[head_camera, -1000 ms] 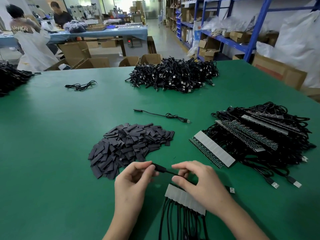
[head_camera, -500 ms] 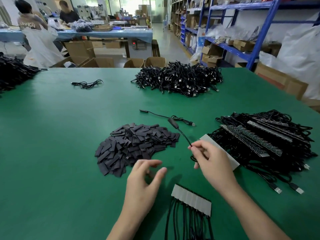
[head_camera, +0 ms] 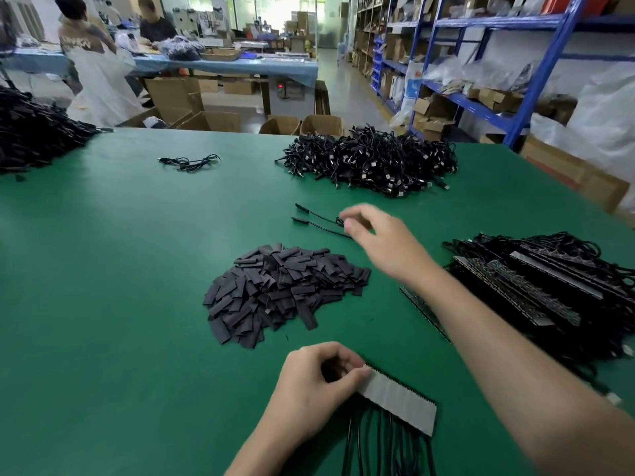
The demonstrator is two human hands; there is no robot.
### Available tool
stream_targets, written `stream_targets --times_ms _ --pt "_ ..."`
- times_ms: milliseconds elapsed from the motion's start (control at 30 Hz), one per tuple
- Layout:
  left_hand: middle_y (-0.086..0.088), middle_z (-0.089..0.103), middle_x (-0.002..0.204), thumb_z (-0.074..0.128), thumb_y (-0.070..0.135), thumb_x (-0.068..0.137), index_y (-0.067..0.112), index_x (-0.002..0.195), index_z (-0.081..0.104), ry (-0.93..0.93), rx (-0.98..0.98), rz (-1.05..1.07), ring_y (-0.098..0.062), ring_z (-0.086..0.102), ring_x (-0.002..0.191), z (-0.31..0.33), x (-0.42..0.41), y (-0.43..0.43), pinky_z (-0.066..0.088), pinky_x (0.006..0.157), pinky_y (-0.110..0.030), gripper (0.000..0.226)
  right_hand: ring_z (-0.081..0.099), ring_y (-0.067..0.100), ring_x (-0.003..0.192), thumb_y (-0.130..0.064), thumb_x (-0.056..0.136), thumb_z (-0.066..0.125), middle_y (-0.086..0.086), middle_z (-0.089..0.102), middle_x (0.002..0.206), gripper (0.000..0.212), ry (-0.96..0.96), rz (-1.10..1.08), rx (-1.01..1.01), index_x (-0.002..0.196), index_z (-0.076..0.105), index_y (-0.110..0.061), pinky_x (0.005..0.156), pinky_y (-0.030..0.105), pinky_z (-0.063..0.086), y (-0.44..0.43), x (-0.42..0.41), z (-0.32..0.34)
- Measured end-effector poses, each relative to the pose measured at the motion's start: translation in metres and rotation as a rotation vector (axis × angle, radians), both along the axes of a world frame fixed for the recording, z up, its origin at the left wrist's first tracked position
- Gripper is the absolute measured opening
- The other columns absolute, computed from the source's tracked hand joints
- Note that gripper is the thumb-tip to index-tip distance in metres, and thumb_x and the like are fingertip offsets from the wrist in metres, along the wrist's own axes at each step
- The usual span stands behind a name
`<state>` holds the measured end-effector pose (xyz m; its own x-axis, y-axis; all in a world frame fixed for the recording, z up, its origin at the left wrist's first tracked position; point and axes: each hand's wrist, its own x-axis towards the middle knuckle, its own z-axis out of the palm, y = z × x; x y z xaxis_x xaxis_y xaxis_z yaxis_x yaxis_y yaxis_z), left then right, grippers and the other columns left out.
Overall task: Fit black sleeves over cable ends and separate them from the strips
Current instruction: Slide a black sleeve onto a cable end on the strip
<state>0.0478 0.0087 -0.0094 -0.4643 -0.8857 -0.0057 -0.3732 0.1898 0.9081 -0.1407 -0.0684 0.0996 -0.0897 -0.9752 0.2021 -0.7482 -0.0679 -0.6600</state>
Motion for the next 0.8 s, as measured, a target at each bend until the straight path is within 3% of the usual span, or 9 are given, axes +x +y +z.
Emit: stream_targets --times_ms 133,267,300,400,467,533,667,800 --pt "0.011 0.068 0.071 0.08 0.034 0.085 0.025 0.082 0.076 0.141 0.127 -0.022 -0.004 0.061 0.067 0.0 0.001 -0.004 0.045 0.066 -0.016 0.009 0.071 0.011 0.087 -0.041 0.106 0.048 -0.006 0.076 0.092 0.028 -0.231 0.114 0.245 0.104 0.072 -0.027 0.079 0.034 0.054 0.072 -0.005 -0.04" --pt "-0.001 0.07 0.074 0.08 0.032 0.083 0.02 0.087 0.077 0.268 0.207 -0.004 -0.01 0.062 0.07 0.003 0.004 -0.006 0.046 0.068 -0.021 0.014 0.065 -0.008 0.076 -0.056 0.096 0.06 -0.021 0.072 0.083 0.023 -0.234 0.218 0.41 0.094 0.073 -0.038 0.067 0.011 0.045 0.118 -0.011 -0.063" --pt "-0.006 0.072 0.077 0.079 0.034 0.081 0.019 0.087 0.077 0.294 0.211 -0.001 -0.011 0.063 0.072 0.004 0.004 -0.005 0.048 0.07 -0.024 0.016 0.064 -0.008 0.075 -0.053 0.095 0.065 -0.02 0.072 0.082 0.02 -0.262 0.217 0.418 0.093 0.073 -0.036 0.068 0.011 0.045 0.124 -0.01 -0.067" --pt "-0.018 0.073 0.086 0.078 0.035 0.082 0.018 0.089 0.076 0.318 0.191 -0.009 -0.016 0.065 0.076 0.005 0.004 -0.003 0.051 0.074 -0.027 0.019 0.068 0.006 0.082 -0.052 0.091 0.066 -0.008 0.074 0.087 0.026 -0.302 0.199 0.377 0.093 0.072 -0.027 0.081 0.032 0.053 0.131 -0.005 -0.078" --pt "-0.016 0.071 0.082 0.074 0.039 0.085 0.016 0.086 0.074 0.288 0.145 -0.009 -0.015 0.063 0.073 0.004 0.003 -0.002 0.049 0.071 -0.03 0.023 0.07 0.013 0.09 -0.048 0.091 0.064 -0.006 0.075 0.093 0.023 -0.339 0.191 0.348 0.096 0.072 -0.028 0.088 0.041 0.054 0.134 -0.003 -0.081" --pt "-0.005 0.063 0.069 0.066 0.05 0.089 0.014 0.078 0.068 0.217 0.062 0.0 -0.012 0.056 0.066 0.001 0.0 0.0 0.044 0.065 -0.031 0.038 0.069 0.009 0.087 -0.046 0.091 0.063 -0.006 0.075 0.092 0.022 -0.383 0.186 0.334 0.098 0.071 -0.027 0.089 0.045 0.054 0.136 -0.001 -0.084" --pt "0.002 0.043 0.064 0.049 0.061 0.093 0.005 0.072 0.057 0.147 -0.084 0.001 -0.009 0.042 0.063 -0.004 -0.006 0.003 0.035 0.06 -0.033 0.061 0.071 0.013 0.092 -0.042 0.092 0.063 -0.005 0.076 0.095 0.02 -0.414 0.164 0.317 0.1 0.071 -0.025 0.091 0.047 0.057 0.138 0.004 -0.088" --pt "-0.004 0.052 0.064 0.048 0.06 0.095 0.015 0.071 0.069 0.189 -0.073 -0.01 -0.007 0.048 0.064 -0.005 -0.007 0.001 0.04 0.062 -0.03 0.055 0.066 0.005 0.076 -0.039 0.093 0.065 -0.009 0.072 0.083 0.014 -0.444 0.161 0.284 0.09 0.069 -0.026 0.077 0.034 0.054 0.138 0.011 -0.09"
